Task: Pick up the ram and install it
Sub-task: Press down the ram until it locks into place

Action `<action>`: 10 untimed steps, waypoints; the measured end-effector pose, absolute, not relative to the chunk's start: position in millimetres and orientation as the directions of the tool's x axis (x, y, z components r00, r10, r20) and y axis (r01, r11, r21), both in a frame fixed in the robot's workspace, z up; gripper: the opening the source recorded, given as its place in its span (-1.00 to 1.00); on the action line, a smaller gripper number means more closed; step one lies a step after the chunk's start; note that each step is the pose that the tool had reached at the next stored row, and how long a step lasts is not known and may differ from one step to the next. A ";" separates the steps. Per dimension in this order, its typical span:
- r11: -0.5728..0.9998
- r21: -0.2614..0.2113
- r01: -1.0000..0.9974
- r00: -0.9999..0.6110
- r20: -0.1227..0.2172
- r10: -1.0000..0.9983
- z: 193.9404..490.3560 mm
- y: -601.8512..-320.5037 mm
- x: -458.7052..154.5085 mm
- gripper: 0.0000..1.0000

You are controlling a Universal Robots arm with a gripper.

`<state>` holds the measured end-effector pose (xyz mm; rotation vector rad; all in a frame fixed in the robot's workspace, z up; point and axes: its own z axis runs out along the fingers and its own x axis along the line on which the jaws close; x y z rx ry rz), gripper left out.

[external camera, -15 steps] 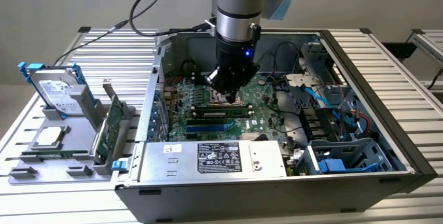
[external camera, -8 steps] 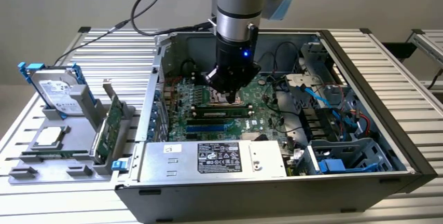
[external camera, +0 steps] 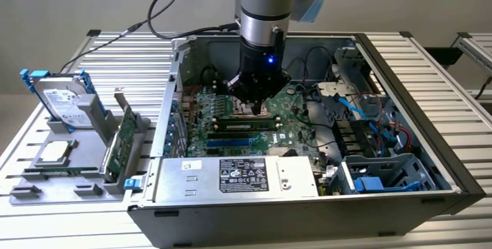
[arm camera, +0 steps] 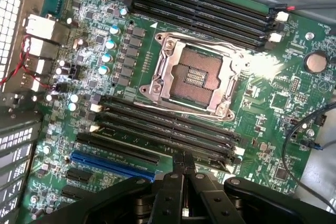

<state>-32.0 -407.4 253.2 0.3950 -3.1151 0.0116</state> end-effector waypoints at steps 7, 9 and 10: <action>0.988 -0.007 -0.152 -0.988 0.002 -0.152 253.2 -407.4 -32.1 -0.79; 0.992 -0.007 -0.124 -0.992 0.002 -0.124 253.2 -407.4 -32.1 -0.79; 0.994 -0.007 -0.110 -0.994 0.002 -0.110 253.2 -407.4 -32.1 -0.79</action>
